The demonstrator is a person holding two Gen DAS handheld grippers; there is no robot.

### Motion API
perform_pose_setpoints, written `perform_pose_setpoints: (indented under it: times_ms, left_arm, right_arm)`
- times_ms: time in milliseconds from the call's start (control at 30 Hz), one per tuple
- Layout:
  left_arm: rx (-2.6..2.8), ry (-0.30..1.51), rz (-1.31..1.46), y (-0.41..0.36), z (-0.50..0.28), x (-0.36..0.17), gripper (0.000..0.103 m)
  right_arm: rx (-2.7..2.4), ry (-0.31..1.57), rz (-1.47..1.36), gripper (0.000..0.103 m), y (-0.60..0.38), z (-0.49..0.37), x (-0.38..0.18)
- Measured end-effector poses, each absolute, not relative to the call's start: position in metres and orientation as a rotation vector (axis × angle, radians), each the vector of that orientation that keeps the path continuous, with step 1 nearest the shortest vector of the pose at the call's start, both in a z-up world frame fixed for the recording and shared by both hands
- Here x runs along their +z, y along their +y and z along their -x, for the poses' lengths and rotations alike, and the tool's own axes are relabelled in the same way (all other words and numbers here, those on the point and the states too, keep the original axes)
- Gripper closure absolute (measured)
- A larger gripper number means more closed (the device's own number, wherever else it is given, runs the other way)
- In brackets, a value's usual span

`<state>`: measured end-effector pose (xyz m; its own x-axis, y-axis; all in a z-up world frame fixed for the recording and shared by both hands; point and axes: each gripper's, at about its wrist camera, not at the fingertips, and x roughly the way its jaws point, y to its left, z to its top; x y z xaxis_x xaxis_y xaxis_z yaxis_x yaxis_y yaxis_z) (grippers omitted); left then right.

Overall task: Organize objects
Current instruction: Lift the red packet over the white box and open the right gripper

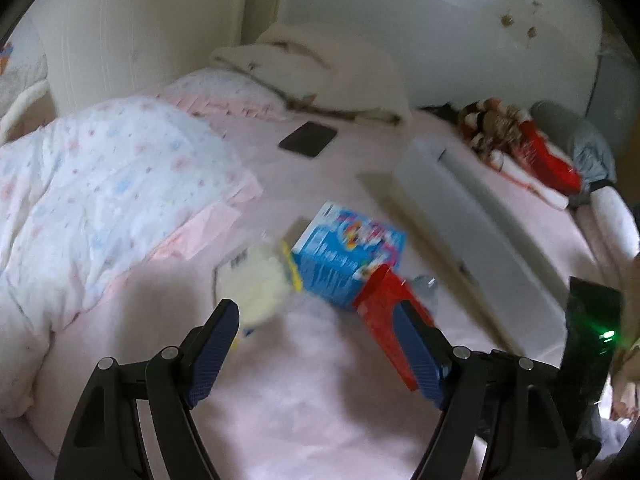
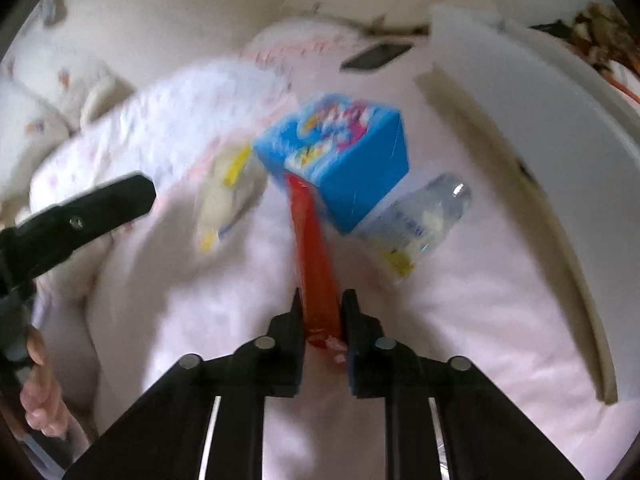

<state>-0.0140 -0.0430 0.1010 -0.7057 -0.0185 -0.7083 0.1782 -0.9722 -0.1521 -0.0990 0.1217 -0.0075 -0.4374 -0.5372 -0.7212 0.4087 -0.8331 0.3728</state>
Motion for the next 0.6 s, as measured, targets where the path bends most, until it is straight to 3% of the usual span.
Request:
perform_pose_setpoints:
  times_ms: [267,467,600]
  left_arm:
    - [-3.011,0.164,-1.137,0.013,0.028,0.124,0.025]
    - [-3.189,0.054,-1.187,0.069,0.031,0.128,0.025]
    - [-3.213,0.014,-1.252,0.088,0.033,0.125,0.025]
  right_arm:
    - [-2.557,-0.394,-0.782,0.088,0.189,0.078,0.063]
    - [-2.750,-0.330,-0.711,0.088,0.244,0.072,0.095]
    - [-2.793,-0.229,-0.816,0.088,0.271,0.079,0.097]
